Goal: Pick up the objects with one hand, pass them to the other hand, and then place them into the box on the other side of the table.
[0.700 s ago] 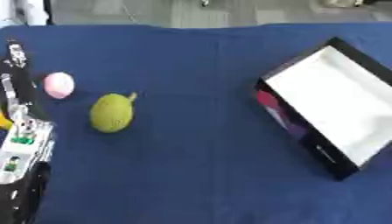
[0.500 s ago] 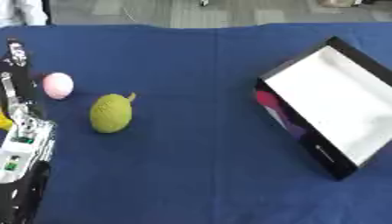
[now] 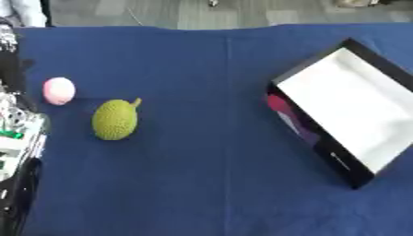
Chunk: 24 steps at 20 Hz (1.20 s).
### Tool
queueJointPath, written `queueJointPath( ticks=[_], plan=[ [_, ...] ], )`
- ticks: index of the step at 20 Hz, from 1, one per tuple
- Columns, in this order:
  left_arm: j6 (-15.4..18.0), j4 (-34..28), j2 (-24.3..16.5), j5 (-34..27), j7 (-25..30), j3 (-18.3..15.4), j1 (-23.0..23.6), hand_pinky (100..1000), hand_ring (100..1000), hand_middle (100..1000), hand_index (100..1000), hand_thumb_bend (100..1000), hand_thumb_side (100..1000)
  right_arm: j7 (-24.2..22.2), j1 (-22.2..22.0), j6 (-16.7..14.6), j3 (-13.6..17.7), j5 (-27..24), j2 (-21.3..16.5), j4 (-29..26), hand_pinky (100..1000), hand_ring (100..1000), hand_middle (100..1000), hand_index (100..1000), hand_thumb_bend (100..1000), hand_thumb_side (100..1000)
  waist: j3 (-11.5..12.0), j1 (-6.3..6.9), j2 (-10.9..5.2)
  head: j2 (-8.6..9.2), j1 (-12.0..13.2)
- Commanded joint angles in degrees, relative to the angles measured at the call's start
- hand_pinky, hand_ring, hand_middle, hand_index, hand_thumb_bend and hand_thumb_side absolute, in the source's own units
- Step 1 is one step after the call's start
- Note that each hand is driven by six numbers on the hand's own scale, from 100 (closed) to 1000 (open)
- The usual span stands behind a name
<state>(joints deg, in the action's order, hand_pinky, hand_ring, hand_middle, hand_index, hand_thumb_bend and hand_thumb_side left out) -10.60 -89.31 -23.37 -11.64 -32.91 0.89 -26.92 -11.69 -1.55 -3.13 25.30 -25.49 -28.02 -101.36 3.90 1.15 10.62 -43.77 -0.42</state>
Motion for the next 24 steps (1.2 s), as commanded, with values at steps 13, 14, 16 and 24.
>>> queueJointPath(
  ticks=[13,14,16,24],
  plan=[
    [-21.15,8.63,-28.14,10.91,35.39,3.73,-6.78,849,924,786,911,343,600,0.02,-1.04,-0.73,0.49,1.44,-2.27,-0.73,1000,1000,1000,1000,100,618,0.15,1.69,-0.80,-0.34,2.37],
    [-21.47,8.97,-28.94,11.83,37.28,3.84,-6.66,850,924,788,911,352,599,0.06,-1.09,-0.75,0.50,1.45,-2.31,-0.74,1000,1000,1000,1000,100,617,0.15,1.74,-0.85,-0.34,2.98],
    [-21.94,9.58,-30.20,13.55,40.65,4.05,-6.21,854,924,795,911,383,593,0.08,-1.21,-0.76,0.49,1.48,-2.39,-0.75,1000,1000,1000,1000,100,617,0.15,1.84,-0.97,-0.34,4.15],
    [-22.30,12.11,-32.65,18.11,50.41,3.94,-4.98,869,926,819,913,492,550,0.07,-1.48,-0.89,0.47,1.70,-2.46,-0.74,1000,1000,1000,1000,100,617,0.23,1.93,-1.04,-0.34,7.51]
  ],
)
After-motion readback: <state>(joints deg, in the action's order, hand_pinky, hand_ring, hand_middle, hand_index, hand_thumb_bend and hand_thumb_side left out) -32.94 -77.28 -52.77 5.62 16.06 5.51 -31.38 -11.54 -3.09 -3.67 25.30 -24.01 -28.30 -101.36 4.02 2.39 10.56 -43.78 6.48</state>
